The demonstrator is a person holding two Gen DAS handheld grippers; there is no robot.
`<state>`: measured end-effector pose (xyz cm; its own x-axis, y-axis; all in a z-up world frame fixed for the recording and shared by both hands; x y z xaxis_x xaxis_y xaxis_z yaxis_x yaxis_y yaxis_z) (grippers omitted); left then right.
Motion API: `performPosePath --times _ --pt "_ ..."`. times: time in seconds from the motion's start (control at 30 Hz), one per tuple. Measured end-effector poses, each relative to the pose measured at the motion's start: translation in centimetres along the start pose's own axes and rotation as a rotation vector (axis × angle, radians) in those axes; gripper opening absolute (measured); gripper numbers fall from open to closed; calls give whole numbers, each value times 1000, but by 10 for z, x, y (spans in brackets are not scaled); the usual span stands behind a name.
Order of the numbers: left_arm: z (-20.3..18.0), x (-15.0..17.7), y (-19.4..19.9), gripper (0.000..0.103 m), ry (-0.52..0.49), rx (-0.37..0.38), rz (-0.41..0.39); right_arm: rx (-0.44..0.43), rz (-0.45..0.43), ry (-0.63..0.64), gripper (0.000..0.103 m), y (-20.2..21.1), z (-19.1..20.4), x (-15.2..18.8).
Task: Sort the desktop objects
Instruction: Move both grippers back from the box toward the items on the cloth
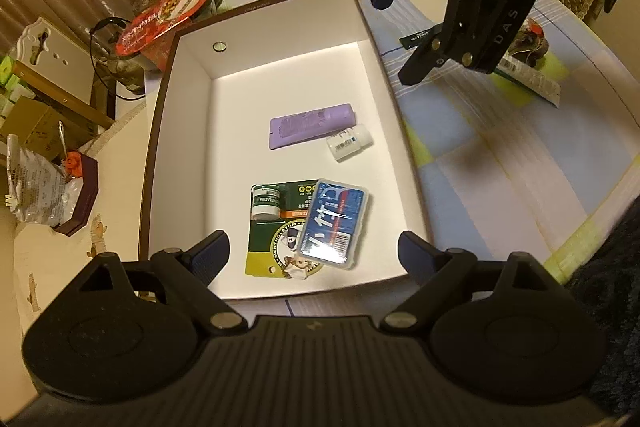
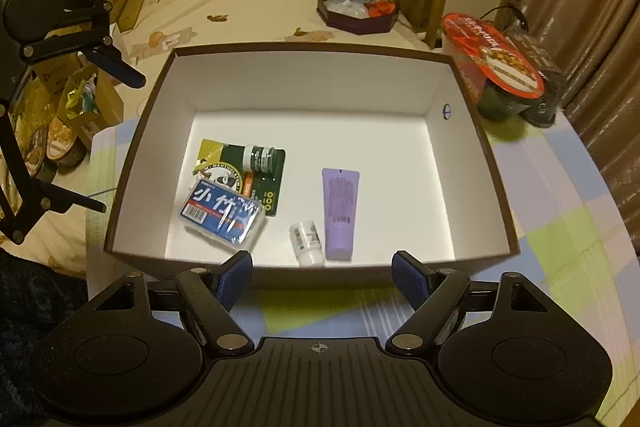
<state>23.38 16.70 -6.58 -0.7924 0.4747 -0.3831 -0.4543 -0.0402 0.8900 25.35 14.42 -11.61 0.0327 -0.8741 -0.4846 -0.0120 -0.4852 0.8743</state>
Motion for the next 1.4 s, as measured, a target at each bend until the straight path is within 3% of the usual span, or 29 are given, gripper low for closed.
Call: performPosePath --times 0.87,1.4 --pt "-81 -15 42 90 22 -65 -38 38 -148 -59 80 101 -4 73" --pt "-133 -34 31 91 2 -100 -57 126 -128 -202 80 143 -33 170"
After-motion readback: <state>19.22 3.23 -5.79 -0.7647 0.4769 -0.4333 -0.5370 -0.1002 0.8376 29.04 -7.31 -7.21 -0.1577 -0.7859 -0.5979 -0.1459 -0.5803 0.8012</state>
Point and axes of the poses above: each gripper's, at about its wrist camera, not at the fingertips, and y roughly against the way its jaws point, z to its left, x to its underside, the point moved 10 cm from there along -y, roughly the way its jaws point, and after that the axes turned 1 degree about -z, right-handed, at the moved point
